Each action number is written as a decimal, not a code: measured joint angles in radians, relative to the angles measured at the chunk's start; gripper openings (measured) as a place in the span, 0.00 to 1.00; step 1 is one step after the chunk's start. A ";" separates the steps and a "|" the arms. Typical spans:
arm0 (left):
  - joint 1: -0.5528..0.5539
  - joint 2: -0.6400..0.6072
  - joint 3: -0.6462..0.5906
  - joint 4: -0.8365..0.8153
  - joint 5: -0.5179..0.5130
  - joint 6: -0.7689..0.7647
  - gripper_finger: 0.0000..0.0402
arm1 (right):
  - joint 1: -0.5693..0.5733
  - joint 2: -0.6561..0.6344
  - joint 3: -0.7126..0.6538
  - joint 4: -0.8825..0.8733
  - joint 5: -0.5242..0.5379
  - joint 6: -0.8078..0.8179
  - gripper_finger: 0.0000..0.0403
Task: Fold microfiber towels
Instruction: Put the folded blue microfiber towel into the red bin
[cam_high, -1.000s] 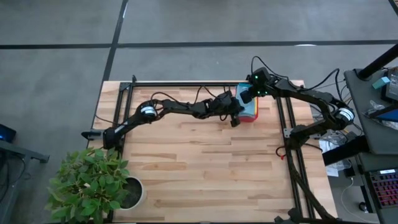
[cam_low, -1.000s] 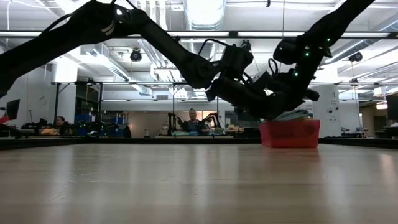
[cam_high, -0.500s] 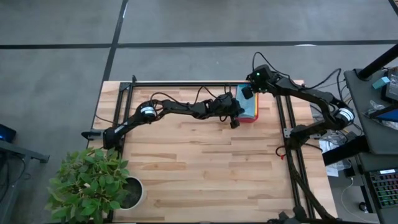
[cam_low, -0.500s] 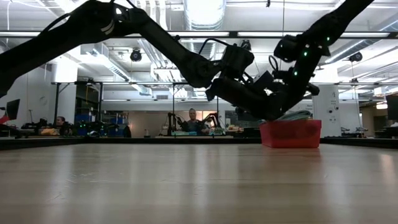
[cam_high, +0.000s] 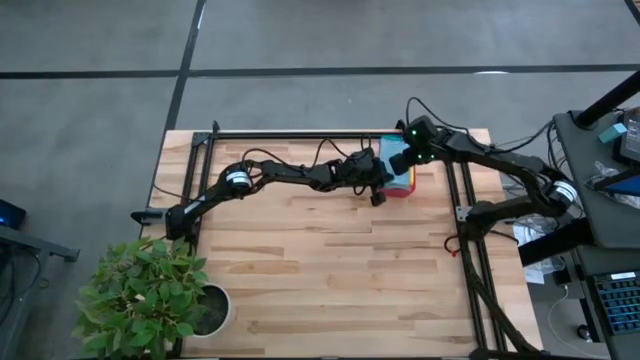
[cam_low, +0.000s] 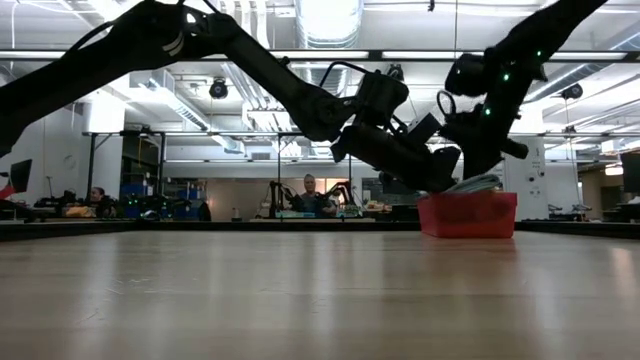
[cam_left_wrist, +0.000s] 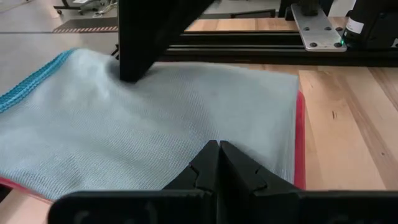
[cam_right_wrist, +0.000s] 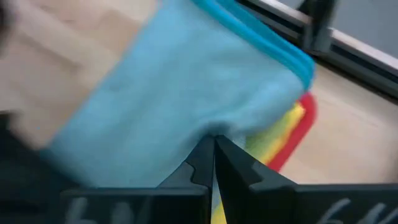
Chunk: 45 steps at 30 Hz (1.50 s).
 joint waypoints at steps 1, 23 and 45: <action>0.000 0.000 0.000 0.000 0.000 0.000 0.00 | -0.001 0.010 -0.010 0.021 0.025 0.000 0.02; -0.011 -0.056 0.000 -0.007 0.000 0.003 0.00 | 0.190 -0.177 0.046 -0.195 0.138 0.122 0.02; -0.145 -0.338 -0.017 -0.438 -0.203 0.134 0.00 | 0.263 -0.114 -0.144 -0.054 0.205 0.210 0.02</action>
